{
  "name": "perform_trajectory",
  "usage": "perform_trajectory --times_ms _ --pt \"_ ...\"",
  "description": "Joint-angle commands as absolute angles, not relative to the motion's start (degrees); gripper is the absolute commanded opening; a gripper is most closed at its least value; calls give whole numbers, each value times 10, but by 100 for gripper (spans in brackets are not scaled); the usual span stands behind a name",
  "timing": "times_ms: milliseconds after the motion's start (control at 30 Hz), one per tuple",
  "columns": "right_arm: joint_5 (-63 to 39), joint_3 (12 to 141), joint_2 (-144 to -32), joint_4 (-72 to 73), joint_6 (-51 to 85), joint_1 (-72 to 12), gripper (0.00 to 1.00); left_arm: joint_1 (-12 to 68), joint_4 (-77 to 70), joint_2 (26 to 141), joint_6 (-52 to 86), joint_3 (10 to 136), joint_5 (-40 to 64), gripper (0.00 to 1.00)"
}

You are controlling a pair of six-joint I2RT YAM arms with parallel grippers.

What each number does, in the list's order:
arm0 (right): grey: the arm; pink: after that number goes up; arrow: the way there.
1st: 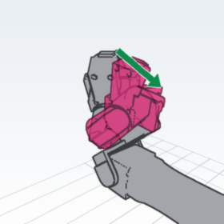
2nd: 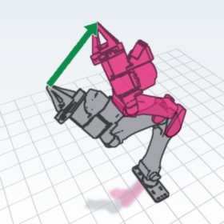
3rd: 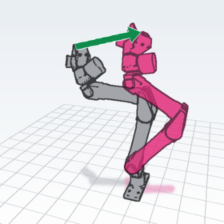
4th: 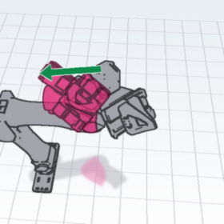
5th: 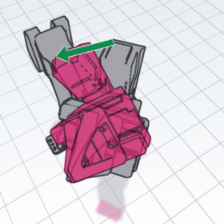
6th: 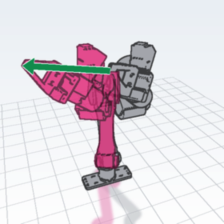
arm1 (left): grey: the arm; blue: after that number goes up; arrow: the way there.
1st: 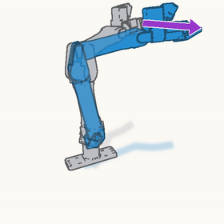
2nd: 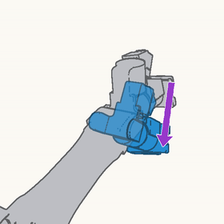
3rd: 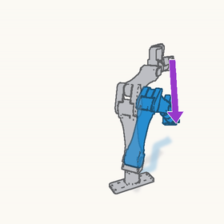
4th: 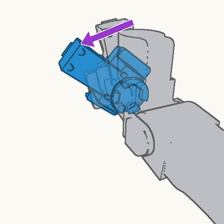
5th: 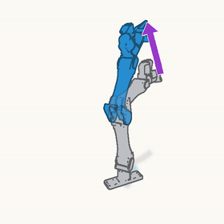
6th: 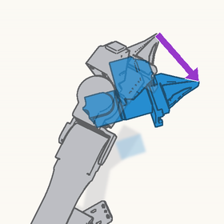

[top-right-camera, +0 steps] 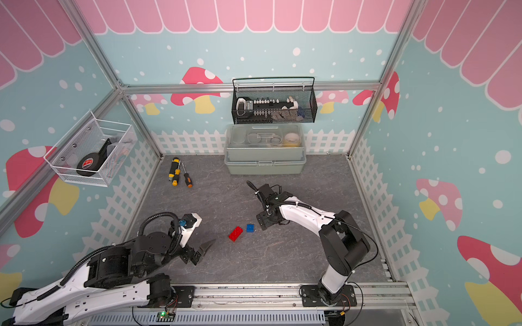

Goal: Assemble the letter f with lego
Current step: Pick up the lego brick from the center of the board.

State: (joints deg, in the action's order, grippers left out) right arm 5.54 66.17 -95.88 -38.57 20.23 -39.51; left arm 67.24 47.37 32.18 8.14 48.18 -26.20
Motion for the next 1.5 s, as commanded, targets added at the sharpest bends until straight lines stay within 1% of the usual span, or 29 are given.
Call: perform_trajectory --times_ms 0,67,200,267,500,600,833,967,1200,1300,1367,1467 --pt "63 681 -972 -378 214 -400 88 675 492 304 78 494 -291 99" --pt "64 685 -982 -374 213 -401 86 675 492 301 79 494 -292 99" --pt "60 696 -1009 -368 212 -401 79 675 492 307 80 495 -292 99" --pt "61 698 -1016 -364 211 -403 78 675 492 310 80 495 -291 99" --pt "60 699 -1022 -359 211 -403 56 676 492 306 77 495 -298 99" --pt "59 703 -1030 -358 209 -403 45 675 492 299 78 494 -300 99" --pt "40 717 -1052 -355 210 -403 31 675 492 284 78 492 -306 99" --pt "34 724 -1050 -357 214 -403 28 676 492 280 75 491 -308 99" --pt "15 769 -1051 -361 213 -404 26 675 492 285 71 492 -309 99" --pt "-8 805 -1070 -375 151 -407 26 675 492 291 67 493 -304 99" --pt "-6 835 -1083 -404 98 -407 26 675 492 294 67 493 -302 99" --pt "-5 877 -1125 -464 -10 -407 26 675 492 294 66 493 -299 99"
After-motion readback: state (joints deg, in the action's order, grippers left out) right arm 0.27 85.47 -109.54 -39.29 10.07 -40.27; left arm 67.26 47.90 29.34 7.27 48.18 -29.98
